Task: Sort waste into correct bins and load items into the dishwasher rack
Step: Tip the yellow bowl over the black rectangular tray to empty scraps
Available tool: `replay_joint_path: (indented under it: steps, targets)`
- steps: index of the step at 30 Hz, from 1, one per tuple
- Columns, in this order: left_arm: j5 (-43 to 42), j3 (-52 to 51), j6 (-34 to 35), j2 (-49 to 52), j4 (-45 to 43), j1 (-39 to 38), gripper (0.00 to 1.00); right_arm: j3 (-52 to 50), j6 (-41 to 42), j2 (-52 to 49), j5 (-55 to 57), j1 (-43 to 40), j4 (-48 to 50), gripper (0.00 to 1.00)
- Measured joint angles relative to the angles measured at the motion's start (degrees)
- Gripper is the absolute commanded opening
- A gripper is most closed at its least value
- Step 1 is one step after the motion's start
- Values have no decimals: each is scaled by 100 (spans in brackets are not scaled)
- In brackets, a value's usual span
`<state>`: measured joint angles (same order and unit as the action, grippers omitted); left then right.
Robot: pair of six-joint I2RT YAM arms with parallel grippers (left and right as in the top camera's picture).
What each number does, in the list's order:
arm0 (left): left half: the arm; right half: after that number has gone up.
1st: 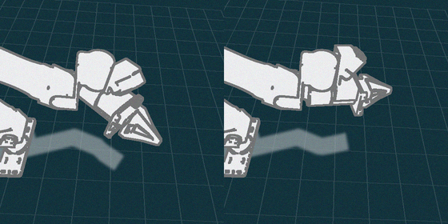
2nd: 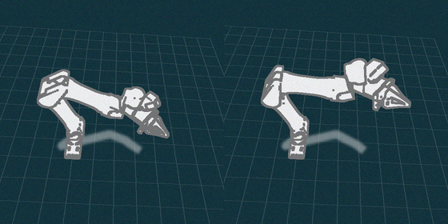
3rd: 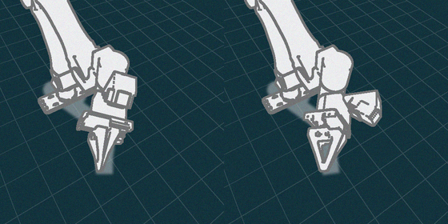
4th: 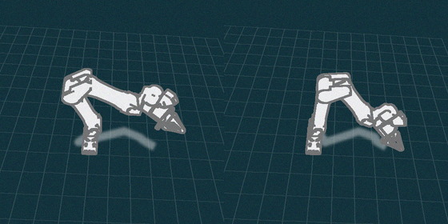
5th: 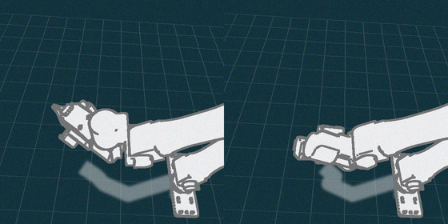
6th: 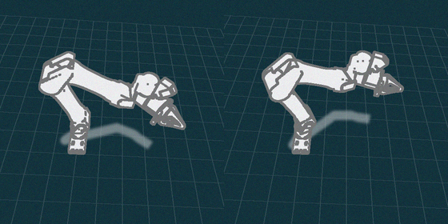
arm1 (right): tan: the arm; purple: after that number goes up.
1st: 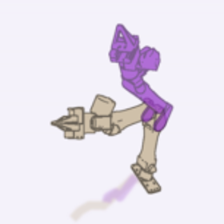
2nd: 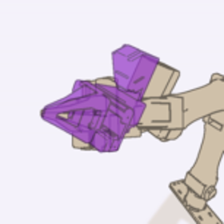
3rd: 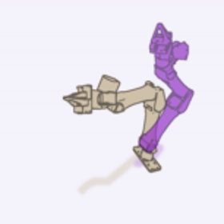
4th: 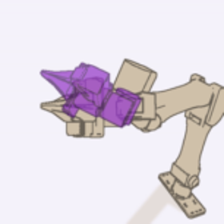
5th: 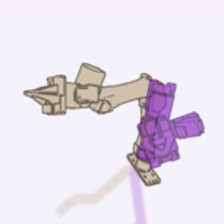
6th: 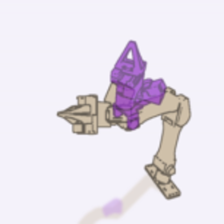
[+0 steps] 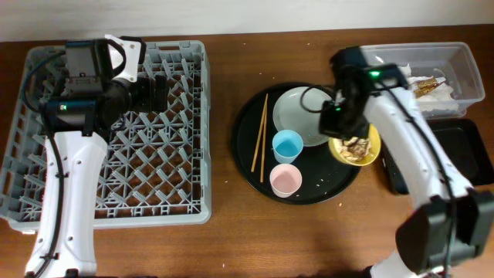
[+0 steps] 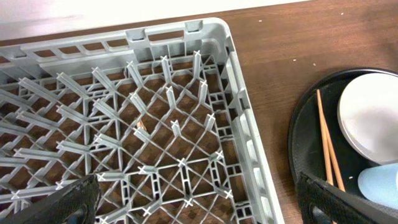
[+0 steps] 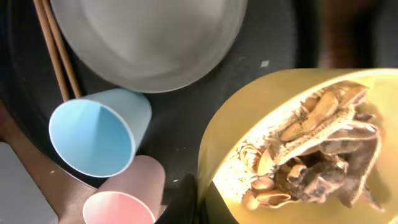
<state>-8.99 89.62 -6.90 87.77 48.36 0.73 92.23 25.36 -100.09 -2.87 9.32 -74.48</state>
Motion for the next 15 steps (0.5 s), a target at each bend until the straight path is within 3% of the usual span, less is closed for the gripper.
replay_joint_path:
  steps: [4,11,15]
  targets:
    - [0,0,0,0,0,0,99,48,-855,1047,-627,-1541,-22,4]
    - [-2,0,0,0,9,0,99,-28,-2857,1113,-3104,-4017,216,4]
    - [-2,0,0,0,15,0,99,-1714,-3543,1130,-5001,-5215,1733,4]
